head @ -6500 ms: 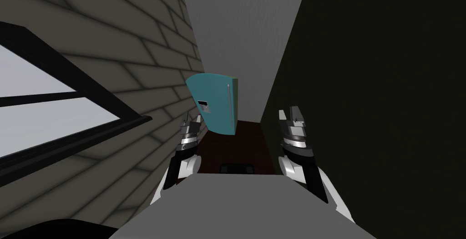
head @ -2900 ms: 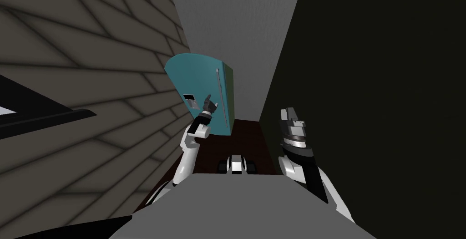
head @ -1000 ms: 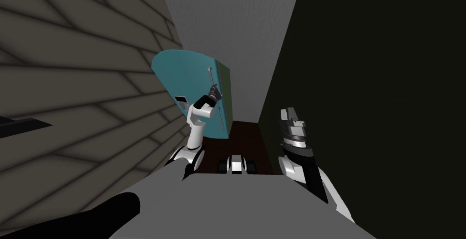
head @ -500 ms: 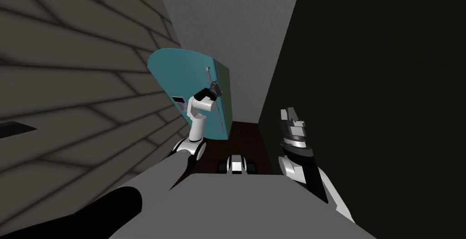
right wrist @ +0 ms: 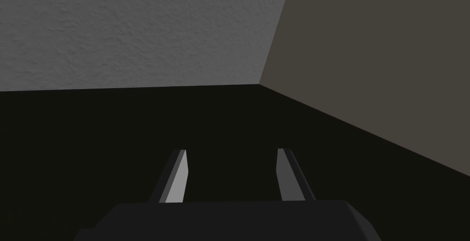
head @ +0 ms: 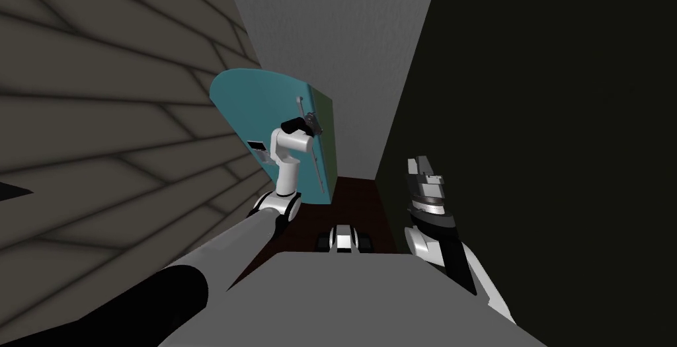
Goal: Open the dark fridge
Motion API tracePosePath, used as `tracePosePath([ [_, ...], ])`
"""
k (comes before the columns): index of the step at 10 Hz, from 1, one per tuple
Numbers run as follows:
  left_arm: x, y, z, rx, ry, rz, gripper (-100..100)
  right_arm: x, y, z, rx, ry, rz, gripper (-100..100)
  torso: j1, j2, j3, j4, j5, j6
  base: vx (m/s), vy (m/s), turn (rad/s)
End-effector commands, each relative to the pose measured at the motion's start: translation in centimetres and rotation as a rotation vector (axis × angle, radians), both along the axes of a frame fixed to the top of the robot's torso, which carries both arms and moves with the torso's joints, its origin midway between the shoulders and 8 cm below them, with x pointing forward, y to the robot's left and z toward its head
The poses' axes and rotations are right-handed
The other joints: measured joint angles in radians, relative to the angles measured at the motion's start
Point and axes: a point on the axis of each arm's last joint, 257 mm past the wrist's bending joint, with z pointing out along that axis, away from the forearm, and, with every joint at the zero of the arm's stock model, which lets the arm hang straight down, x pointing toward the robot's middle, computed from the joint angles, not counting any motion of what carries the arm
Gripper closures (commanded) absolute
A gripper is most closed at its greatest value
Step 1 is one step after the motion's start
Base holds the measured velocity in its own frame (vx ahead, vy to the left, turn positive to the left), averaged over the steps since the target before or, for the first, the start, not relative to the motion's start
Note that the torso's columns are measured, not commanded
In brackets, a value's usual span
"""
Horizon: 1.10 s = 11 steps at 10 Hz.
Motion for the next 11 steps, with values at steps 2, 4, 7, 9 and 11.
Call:
tracePosePath([
  [2, 0.4, 0.4, 1.2, -0.012, 0.045, 0.030, -100, 0.0, 0.0, 0.0, 0.000, 0.000, 0.000, 0, 0.000, 0.001, 0.001, 0.001, 0.000, 0.000, 0.036, -0.004, -0.004],
  [4, 0.6, 0.9, 2.2, -0.025, 0.074, 0.056, -100, 0.0, 0.0, 0.0, 0.000, 0.000, 0.000, 0, 0.000, 0.000, 0.000, 0.000, 0.000, 0.000, 0.050, 0.003, -0.004],
  [7, 1.1, 2.3, 3.5, -0.056, 0.129, 0.109, -100, 0.0, 0.0, 0.0, 0.000, 0.000, 0.000, 0, 0.000, 0.001, 0.001, 0.000, 0.000, 0.000, 0.048, 0.004, -0.002],
  [9, 1.0, 2.8, 4.5, -0.074, 0.154, 0.135, -100, 0.0, 0.0, 0.0, 0.000, 0.000, 0.000, 0, 0.000, 0.001, 0.001, 0.000, 0.000, 0.000, 0.040, 0.007, -0.002],
  [11, 0.7, 3.4, 5.7, -0.093, 0.176, 0.159, -100, 0.0, 0.0, 0.0, 0.000, 0.000, 0.000, 0, 0.000, 0.001, 0.001, 0.000, 0.000, 0.000, 0.038, 0.009, 0.000],
])
